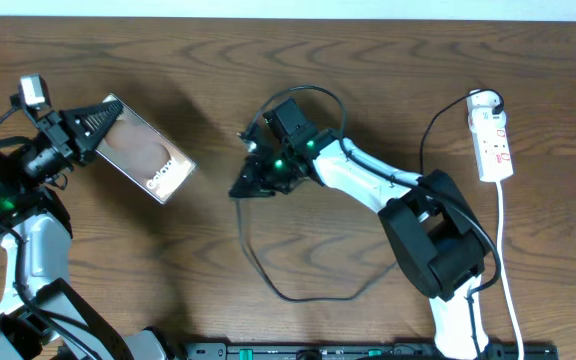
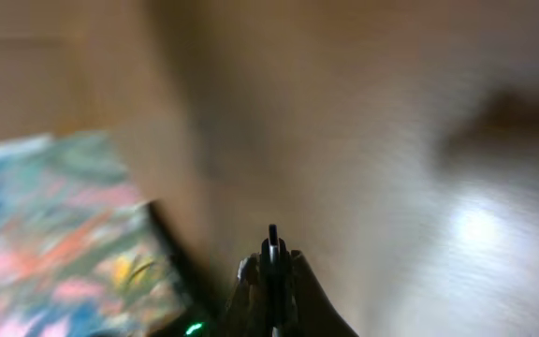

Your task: Plug charger to phone and switch on socket

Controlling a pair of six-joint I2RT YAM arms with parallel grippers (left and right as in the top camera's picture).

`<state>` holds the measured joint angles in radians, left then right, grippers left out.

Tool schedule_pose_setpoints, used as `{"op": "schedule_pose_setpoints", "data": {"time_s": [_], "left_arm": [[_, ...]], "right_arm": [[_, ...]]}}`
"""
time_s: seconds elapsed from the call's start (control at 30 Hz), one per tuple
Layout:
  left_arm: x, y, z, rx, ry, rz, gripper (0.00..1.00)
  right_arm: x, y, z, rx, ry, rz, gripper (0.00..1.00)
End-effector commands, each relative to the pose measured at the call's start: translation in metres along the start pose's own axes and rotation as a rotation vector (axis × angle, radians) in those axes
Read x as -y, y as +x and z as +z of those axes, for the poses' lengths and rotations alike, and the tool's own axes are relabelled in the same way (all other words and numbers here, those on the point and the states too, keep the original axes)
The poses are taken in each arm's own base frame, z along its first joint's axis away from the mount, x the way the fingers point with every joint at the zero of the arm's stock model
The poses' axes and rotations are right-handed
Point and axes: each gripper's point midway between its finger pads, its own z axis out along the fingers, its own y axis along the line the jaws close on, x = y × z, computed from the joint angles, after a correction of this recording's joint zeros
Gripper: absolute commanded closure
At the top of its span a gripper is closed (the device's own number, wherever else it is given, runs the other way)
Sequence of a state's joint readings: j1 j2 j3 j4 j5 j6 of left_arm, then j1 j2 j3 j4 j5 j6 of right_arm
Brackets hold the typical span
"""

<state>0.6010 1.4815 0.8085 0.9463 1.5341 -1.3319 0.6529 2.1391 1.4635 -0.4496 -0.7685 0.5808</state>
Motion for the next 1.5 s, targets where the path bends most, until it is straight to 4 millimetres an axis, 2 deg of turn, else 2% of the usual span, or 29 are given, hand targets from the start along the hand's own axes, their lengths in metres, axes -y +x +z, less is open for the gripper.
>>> {"op": "schedule_pose_setpoints", "data": {"time_s": [0.0,0.2,0.4,0.6,0.63,0.7,0.73,0.87,0.97,1.3,1.4,1.47], "left_arm": [[0.001,0.007,0.002,-0.043,0.009,-0.009,0.93],[0.006,0.021,0.022,-0.108,0.035,0.024,0.92],[0.012,0.041,0.045,-0.189,0.068,0.038,0.93],[0.014,0.048,0.052,-0.216,0.08,0.05,0.93],[0.014,0.048,0.052,-0.216,0.08,0.05,0.93],[0.014,0.048,0.052,-0.215,0.08,0.051,0.93],[0.014,0.048,0.052,-0.215,0.08,0.05,0.93],[0.014,0.048,0.052,-0.215,0.08,0.05,0.92],[0.014,0.048,0.052,-0.215,0.08,0.051,0.92],[0.014,0.048,0.052,-0.214,0.082,0.073,0.93],[0.014,0.048,0.052,-0.214,0.082,0.074,0.92],[0.014,0.048,0.052,-0.214,0.083,0.077,0.93]], "right_arm": [[0.053,-0.023,-0.022,0.131,0.278,0.046,0.99],[0.116,-0.01,-0.066,0.155,0.639,0.195,0.99],[0.154,0.016,-0.104,0.163,0.92,0.34,0.99],[0.155,0.023,-0.106,0.14,0.937,0.351,0.98],[0.155,0.024,-0.105,0.138,0.933,0.351,0.93],[0.154,0.024,-0.105,0.133,0.929,0.353,0.7],[0.154,0.025,-0.104,0.128,0.928,0.355,0.62],[0.152,0.028,-0.102,0.114,0.914,0.362,0.49],[0.148,0.031,-0.097,0.093,0.877,0.372,0.46],[0.144,0.042,-0.071,0.111,0.847,0.42,0.46],[0.141,0.042,-0.065,0.12,0.833,0.415,0.5],[0.141,0.039,-0.064,0.128,0.827,0.411,0.57]]}}
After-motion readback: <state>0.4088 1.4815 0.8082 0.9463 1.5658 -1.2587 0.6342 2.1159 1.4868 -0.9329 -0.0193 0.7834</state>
